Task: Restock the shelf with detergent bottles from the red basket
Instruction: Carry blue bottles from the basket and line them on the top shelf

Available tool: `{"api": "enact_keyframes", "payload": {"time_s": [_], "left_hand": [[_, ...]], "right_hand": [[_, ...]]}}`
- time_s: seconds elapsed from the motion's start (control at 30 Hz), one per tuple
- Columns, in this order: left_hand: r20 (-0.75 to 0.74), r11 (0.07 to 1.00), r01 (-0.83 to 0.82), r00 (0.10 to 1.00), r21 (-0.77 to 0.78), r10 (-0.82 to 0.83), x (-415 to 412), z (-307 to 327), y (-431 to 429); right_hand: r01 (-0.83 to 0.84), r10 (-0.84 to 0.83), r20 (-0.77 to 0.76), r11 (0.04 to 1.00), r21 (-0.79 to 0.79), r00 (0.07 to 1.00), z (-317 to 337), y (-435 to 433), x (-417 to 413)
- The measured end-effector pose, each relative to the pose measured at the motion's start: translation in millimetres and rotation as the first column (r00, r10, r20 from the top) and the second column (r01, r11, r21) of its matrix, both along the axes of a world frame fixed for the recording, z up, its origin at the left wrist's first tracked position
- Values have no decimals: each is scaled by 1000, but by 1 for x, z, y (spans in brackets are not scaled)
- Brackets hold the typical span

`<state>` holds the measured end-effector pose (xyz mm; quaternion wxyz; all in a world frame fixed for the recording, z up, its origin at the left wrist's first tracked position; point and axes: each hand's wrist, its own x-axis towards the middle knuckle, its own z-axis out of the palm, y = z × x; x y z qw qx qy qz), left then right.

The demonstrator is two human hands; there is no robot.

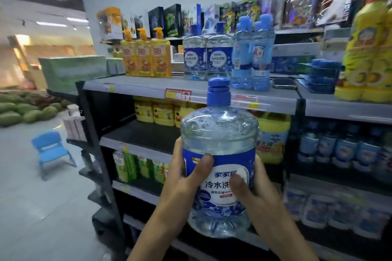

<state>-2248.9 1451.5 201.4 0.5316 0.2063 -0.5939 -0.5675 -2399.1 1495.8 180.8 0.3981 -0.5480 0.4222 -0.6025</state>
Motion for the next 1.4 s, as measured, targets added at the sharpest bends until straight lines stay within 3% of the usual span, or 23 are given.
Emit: {"api": "enact_keyframes", "payload": {"time_s": [0.33,0.43,0.53,0.67,1.07,1.4], "left_hand": [[15,998,-37,999,58,36,44,33,-141],[120,999,-39,992,-29,42,50,59,-189],[126,981,127,986,-143,-109,72,80,-219],[65,985,120,989,127,-129,71,95,-271],[30,933,307,951,-188,-307,79,173,-402],[163,819,536,844,-205,-511,41,170,-506]], "right_hand": [[32,-35,-117,999,-29,992,35,-152,42],[125,-132,-119,990,-60,984,51,-190,51],[238,-248,-174,968,-77,953,70,-222,65],[329,-353,-308,935,-131,883,97,-256,78],[454,-545,-225,818,-353,808,167,-349,101],[408,-483,-312,870,-277,818,171,-427,54]]}}
